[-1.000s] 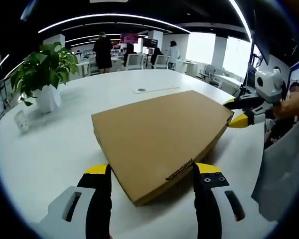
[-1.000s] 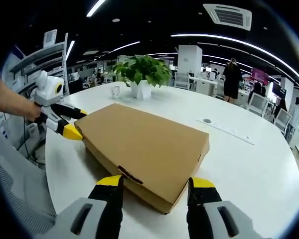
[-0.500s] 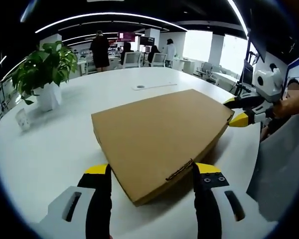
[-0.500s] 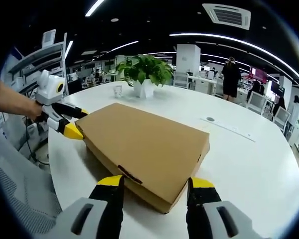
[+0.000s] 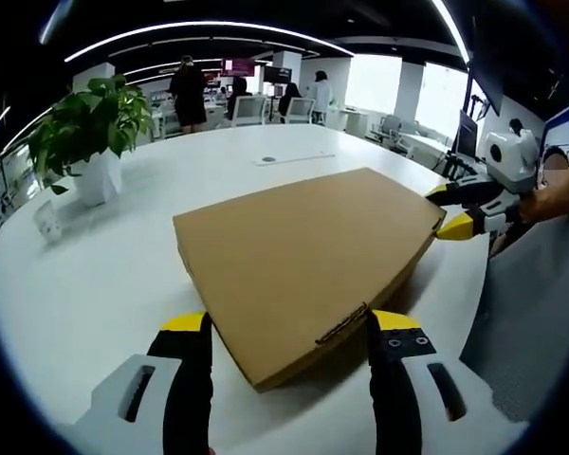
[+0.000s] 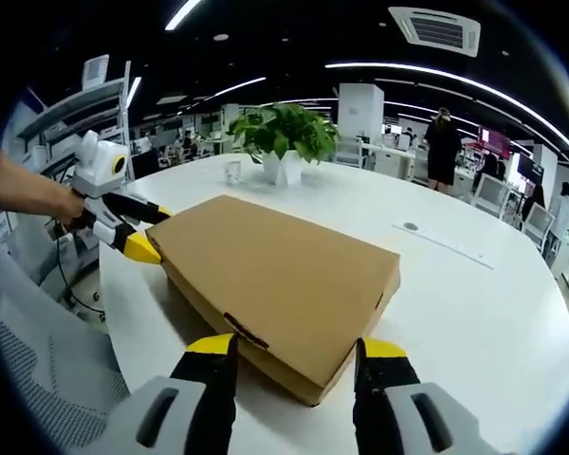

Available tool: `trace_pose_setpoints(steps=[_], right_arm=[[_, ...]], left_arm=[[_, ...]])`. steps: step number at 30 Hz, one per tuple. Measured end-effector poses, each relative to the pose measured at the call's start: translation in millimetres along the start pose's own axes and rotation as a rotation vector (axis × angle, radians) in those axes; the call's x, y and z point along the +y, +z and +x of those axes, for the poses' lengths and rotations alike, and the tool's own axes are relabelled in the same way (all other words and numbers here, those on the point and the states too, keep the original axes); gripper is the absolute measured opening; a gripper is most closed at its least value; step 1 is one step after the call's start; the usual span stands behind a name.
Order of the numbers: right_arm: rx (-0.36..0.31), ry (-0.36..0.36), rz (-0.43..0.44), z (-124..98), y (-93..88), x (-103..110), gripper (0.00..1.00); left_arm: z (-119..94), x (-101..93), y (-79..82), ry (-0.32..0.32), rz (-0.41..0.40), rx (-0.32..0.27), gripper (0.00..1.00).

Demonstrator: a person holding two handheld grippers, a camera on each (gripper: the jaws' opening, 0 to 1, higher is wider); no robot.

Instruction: Operate the shoe box by opening the lid, removing the specified soft item, and placing it in the target area until the item is outside and the box remains undamaged.

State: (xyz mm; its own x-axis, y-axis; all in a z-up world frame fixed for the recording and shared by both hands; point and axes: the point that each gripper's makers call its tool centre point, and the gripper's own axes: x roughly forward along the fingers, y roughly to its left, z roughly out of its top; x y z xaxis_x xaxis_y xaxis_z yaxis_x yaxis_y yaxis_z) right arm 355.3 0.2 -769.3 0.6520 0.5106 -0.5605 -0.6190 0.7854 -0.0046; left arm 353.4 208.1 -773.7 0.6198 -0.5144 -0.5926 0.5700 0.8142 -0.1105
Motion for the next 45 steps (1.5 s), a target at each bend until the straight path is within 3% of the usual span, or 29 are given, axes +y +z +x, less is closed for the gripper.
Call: trace_pose_setpoints(steps=[17, 25, 30, 35, 45], right_arm=[[-0.003, 0.029, -0.023, -1, -0.4, 19, 0.45], [-0.026, 0.045, -0.104, -3, -4.6, 17, 0.42], [-0.038, 0.048, -0.101, -1, -5.4, 16, 0.43], [-0.019, 0.056, -0.097, 1, -14.2, 16, 0.41], [0.005, 0.056, -0.079, 2, -13.9, 16, 0.39]], left_arm=[[-17, 6.2, -12.4, 0.0, -0.001, 0.027, 0.67], [-17, 7.0, -12.9, 0.009, 0.026, 0.017, 0.68], [-19, 7.9, -12.6, 0.02, 0.065, 0.0, 0.68], [-19, 9.1, -11.8, 0.023, 0.063, -0.007, 0.67], [-20, 9.6, -16.5, 0.044, 0.05, -0.003, 0.62]])
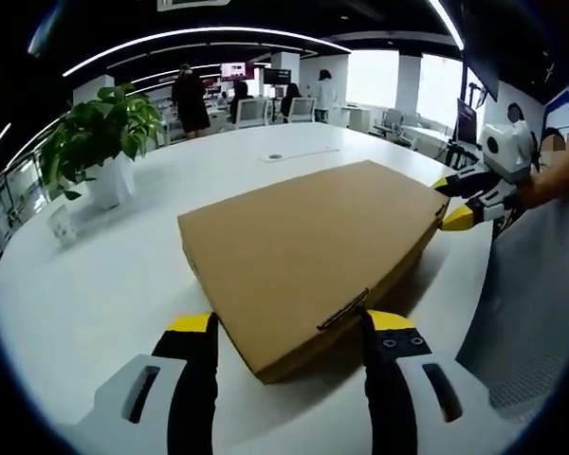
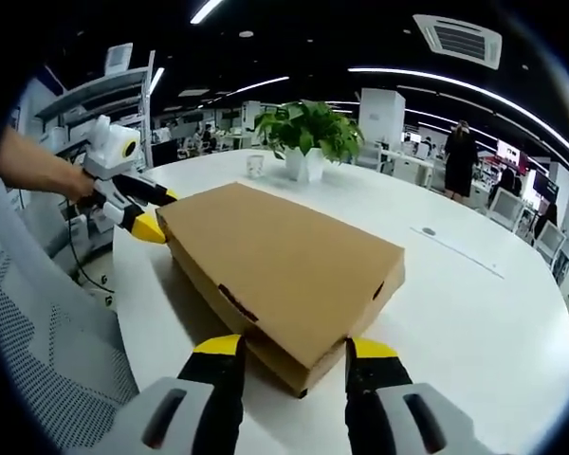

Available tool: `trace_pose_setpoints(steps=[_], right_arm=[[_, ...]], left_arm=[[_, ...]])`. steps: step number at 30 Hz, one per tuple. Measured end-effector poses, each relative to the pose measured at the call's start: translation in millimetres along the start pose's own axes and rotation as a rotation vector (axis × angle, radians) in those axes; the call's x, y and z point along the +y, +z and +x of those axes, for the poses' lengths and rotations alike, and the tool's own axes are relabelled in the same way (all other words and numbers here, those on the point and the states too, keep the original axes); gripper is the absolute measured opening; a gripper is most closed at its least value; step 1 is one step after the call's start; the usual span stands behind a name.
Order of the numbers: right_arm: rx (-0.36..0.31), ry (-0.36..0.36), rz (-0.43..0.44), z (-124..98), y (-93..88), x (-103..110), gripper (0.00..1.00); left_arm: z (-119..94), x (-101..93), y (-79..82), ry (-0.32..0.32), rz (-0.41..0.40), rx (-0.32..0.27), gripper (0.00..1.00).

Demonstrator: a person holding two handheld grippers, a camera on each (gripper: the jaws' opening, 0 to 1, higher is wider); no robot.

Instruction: Operate the shoe box by opening the lid, removing the specified soft item, and placing it in the target area until the item is outside and the box remains undamaged.

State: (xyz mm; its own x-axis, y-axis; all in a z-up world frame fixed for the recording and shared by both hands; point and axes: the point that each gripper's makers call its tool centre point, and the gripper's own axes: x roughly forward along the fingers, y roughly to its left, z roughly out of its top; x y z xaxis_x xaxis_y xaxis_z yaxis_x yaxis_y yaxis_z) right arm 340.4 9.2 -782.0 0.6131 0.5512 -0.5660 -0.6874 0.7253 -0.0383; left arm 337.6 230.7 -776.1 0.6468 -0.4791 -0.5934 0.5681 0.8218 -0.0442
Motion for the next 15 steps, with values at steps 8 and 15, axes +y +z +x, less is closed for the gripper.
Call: trace_pose_setpoints(steps=[8, 15], right_arm=[[0.026, -0.005, 0.023, -7, 7.7, 0, 0.4], [0.027, 0.018, 0.021, -13, 16.8, 4, 0.44]], left_arm=[[-5, 0.7, 6.1, -0.012, -0.028, 0.023, 0.62], [-14, -0.5, 14.6, -0.011, -0.024, 0.012, 0.62]])
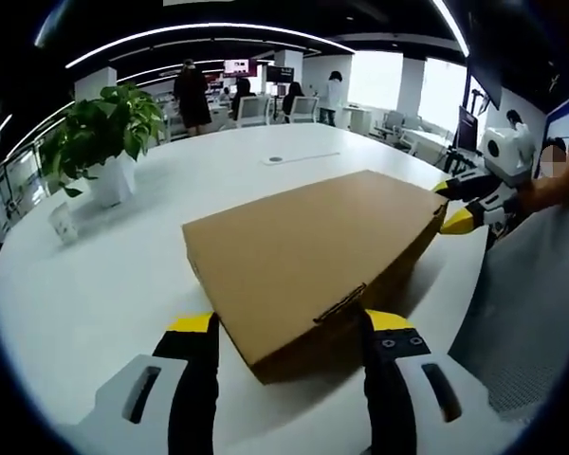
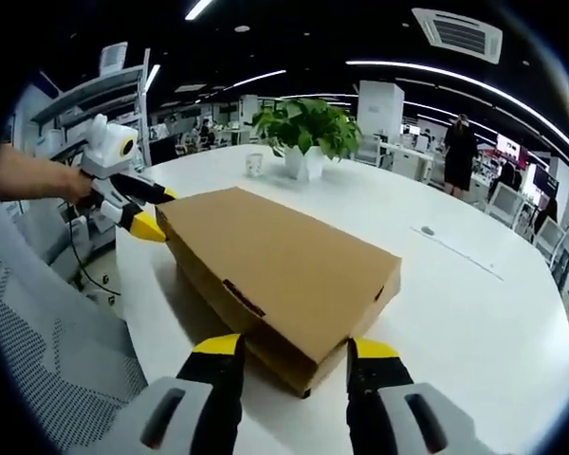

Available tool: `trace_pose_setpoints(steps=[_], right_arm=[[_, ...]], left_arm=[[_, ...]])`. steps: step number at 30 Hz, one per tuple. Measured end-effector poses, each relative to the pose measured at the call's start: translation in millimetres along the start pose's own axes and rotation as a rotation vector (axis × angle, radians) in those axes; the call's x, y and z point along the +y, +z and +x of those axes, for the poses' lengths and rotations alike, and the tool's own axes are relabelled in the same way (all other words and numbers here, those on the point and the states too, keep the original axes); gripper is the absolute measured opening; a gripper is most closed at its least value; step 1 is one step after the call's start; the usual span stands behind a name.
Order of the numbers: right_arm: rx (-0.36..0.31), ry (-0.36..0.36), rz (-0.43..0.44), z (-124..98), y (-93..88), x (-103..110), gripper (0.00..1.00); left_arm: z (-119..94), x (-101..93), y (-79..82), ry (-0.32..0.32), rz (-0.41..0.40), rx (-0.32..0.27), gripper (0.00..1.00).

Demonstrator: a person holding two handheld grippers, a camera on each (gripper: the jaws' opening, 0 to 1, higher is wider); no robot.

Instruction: Operate the shoe box by opening the lid, removing the specified soft item, and placing it in the target area until the item is outside and the box remains undamaged.

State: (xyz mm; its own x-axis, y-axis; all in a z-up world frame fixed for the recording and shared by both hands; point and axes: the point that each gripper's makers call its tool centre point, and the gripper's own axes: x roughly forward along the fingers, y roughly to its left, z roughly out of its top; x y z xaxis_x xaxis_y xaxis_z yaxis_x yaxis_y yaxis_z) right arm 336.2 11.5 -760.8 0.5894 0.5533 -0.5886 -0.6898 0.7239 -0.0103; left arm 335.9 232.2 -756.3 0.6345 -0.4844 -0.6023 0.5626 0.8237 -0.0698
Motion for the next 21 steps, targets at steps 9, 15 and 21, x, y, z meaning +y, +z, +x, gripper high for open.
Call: trace_pose_setpoints(steps=[9, 15, 21], right_arm=[[-0.063, 0.029, 0.078, -13, 22.4, 2, 0.5], [-0.11, 0.048, 0.08, -21, 38.3, 3, 0.55], [-0.164, 0.059, 0.053, -27, 54.8, 0, 0.57]], left_arm=[[-10, -2.8, 14.3, -0.019, 0.004, -0.004, 0.65], [-19, -4.6, 28.1, -0.04, 0.016, -0.015, 0.68], [-24, -7.5, 41.2, -0.048, 0.026, -0.048, 0.74]])
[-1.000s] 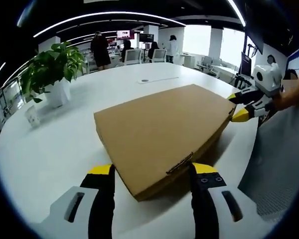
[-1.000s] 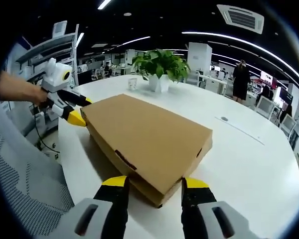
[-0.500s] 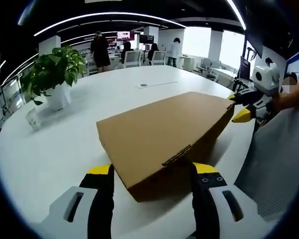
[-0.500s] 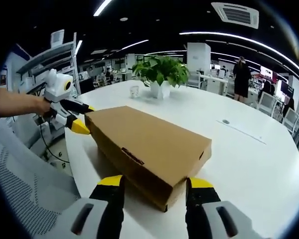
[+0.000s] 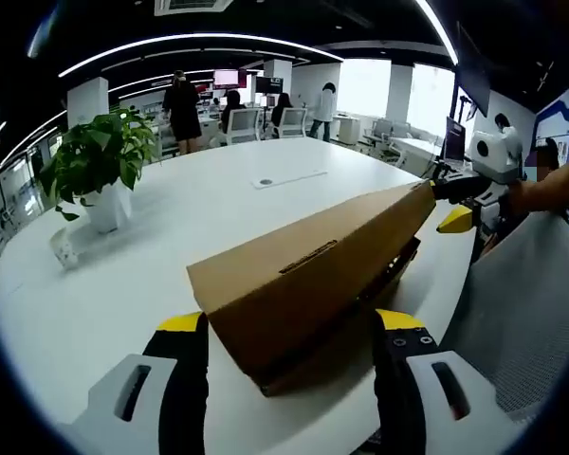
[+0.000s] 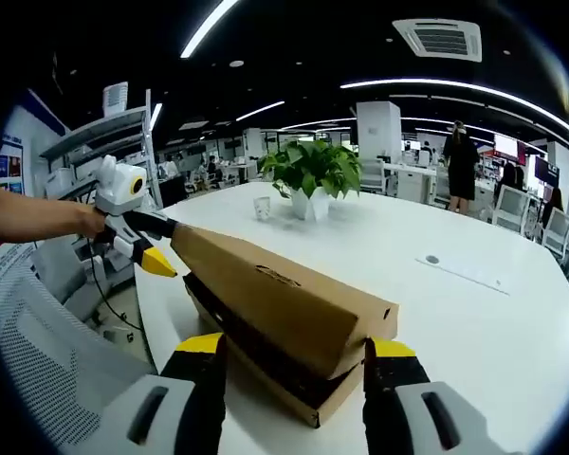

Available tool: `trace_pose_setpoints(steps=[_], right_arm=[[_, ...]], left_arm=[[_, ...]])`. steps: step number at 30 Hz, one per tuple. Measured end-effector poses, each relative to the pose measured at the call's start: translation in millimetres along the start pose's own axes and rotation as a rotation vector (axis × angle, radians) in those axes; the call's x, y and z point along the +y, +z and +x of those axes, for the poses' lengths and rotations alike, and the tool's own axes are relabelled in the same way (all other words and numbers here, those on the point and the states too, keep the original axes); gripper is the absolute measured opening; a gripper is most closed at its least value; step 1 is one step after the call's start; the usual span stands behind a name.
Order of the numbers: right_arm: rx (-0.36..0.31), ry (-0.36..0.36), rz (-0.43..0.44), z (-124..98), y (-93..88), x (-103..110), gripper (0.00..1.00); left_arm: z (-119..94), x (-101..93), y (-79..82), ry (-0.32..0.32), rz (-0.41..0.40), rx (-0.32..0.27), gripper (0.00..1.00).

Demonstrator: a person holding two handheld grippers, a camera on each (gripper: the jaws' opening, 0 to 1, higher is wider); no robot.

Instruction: Operate the shoe box by opening the lid, removing the specified soft item, and placing it in the target area until the item is outside and the box remains undamaged.

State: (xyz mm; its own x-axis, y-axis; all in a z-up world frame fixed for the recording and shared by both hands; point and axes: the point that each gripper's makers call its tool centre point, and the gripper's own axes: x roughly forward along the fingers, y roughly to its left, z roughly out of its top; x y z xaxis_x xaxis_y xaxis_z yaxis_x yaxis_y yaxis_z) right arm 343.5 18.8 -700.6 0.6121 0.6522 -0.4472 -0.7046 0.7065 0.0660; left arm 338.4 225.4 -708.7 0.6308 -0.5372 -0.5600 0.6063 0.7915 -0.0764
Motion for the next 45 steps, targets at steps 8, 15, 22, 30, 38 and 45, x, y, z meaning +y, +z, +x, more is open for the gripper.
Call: trace_pose_setpoints(steps=[8, 15, 22, 30, 38, 45], right_arm=[[-0.03, -0.018, -0.026, 1, 11.1, -7, 0.55], [-0.069, -0.048, -0.037, 3, 26.6, -17, 0.52], [-0.115, -0.085, -0.047, 8, 42.3, -28, 0.49], [-0.141, -0.108, -0.05, 12, 55.1, -41, 0.45], [-0.149, -0.116, -0.057, 17, 64.4, -50, 0.43], [-0.162, -0.128, -0.061, 23, 70.0, -58, 0.42]], left_arm=[[-1, 1.4, 12.1, 0.006, 0.022, -0.013, 0.74], [0, 15.4, 26.2, 0.078, 0.035, -0.063, 0.63], [1, 36.5, 44.0, 0.157, 0.027, -0.103, 0.47], [2, 52.6, 54.8, 0.198, 0.034, -0.123, 0.35], [5, 69.0, 65.8, 0.24, 0.029, -0.13, 0.25], [6, 86.8, 72.2, 0.302, 0.022, -0.134, 0.09]])
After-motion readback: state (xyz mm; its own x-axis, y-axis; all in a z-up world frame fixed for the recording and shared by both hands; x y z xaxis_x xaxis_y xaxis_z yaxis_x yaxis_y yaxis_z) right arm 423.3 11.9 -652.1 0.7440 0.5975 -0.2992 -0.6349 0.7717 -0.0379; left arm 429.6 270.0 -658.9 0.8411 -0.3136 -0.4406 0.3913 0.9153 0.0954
